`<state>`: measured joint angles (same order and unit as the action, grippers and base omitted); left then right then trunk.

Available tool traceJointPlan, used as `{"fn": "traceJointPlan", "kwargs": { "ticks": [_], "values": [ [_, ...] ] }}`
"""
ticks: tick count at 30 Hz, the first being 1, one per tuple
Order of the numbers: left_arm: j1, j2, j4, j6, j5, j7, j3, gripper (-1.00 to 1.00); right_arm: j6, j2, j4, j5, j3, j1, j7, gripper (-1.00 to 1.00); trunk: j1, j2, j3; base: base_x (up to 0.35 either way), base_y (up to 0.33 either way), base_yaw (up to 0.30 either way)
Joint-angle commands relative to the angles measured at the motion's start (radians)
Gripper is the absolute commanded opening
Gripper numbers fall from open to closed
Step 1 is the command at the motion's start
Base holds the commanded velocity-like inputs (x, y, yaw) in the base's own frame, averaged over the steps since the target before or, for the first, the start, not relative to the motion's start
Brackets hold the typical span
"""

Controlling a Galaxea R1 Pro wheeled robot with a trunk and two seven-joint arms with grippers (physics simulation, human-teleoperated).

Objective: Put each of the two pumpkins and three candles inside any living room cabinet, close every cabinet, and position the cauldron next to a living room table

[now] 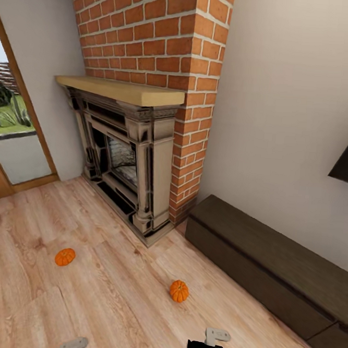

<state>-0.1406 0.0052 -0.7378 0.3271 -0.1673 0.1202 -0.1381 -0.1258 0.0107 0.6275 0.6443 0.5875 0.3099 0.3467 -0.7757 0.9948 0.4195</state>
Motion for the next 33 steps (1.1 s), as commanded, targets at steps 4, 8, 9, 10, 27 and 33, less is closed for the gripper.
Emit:
{"fn": "traceJointPlan", "kwargs": {
  "ticks": [4,8,9,10,27,33],
  "values": [
    [0.000,0.000,0.000,0.000,0.000,0.000,0.000,1.00,0.000,0.000,0.000,0.000,0.000,0.000,0.000,1.00,0.000,0.000,0.000,0.000,0.003,-0.278],
    [0.000,0.000,0.000,0.000,0.000,0.000,0.000,1.00,0.000,0.000,0.000,0.000,0.000,0.000,0.000,1.00,0.000,0.000,0.000,0.000,0.001,-0.278],
    [0.001,0.000,0.000,0.000,0.000,0.000,0.000,1.00,0.000,0.000,0.000,0.000,0.000,0.000,0.000,1.00,0.000,0.000,0.000,0.000,0.000,-0.278],
    [0.001,0.001,0.000,0.000,0.000,0.000,0.000,1.00,0.000,0.000,0.000,0.000,0.000,0.000,0.000,1.00,0.000,0.000,0.000,0.000,0.005,-0.278],
    [0.001,0.000,0.000,0.000,0.000,-0.001,0.000,1.00,0.000,0.000,-0.002,0.000,0.000,0.000,0.000,1.00,0.000,0.000,0.000,0.000,0.094,-0.278],
    [0.001,0.001,0.000,0.000,0.000,-0.001,0.000,1.00,0.000,0.000,-0.005,0.000,0.000,0.000,0.000,1.00,0.000,0.000,0.000,0.000,0.004,-0.278]
  ]
}}
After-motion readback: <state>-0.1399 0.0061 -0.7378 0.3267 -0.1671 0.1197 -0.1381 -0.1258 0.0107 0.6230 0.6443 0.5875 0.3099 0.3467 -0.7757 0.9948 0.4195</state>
